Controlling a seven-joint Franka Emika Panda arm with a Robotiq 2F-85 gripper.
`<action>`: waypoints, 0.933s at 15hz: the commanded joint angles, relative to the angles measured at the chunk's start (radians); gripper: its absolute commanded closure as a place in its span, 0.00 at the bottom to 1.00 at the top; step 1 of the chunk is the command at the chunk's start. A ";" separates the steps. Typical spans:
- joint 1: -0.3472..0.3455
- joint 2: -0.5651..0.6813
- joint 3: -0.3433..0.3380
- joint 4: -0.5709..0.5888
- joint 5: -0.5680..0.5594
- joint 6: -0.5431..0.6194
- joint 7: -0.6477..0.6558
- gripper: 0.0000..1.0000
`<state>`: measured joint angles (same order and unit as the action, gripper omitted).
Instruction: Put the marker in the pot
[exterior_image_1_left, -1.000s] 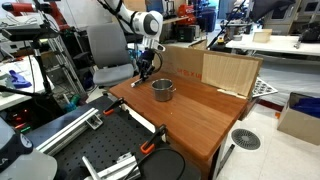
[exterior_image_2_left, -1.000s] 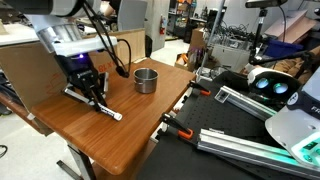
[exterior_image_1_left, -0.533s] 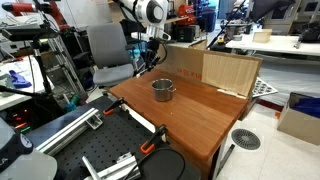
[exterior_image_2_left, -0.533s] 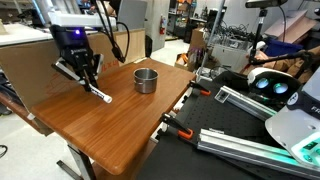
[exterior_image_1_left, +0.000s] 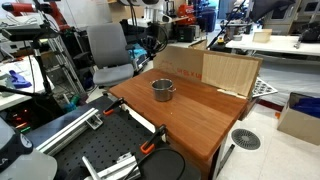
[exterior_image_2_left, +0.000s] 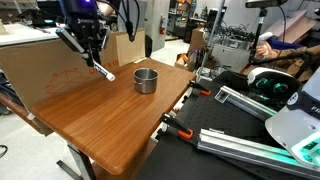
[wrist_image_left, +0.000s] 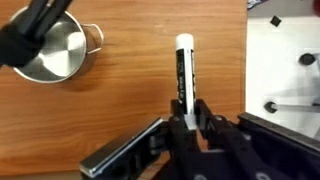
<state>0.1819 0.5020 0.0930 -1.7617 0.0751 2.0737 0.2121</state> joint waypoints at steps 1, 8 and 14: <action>-0.022 -0.130 -0.011 -0.174 0.002 0.152 -0.029 0.95; -0.067 -0.264 -0.032 -0.394 -0.008 0.364 -0.060 0.95; -0.080 -0.345 -0.047 -0.553 -0.039 0.519 -0.061 0.95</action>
<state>0.1091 0.2181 0.0501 -2.2324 0.0600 2.5104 0.1579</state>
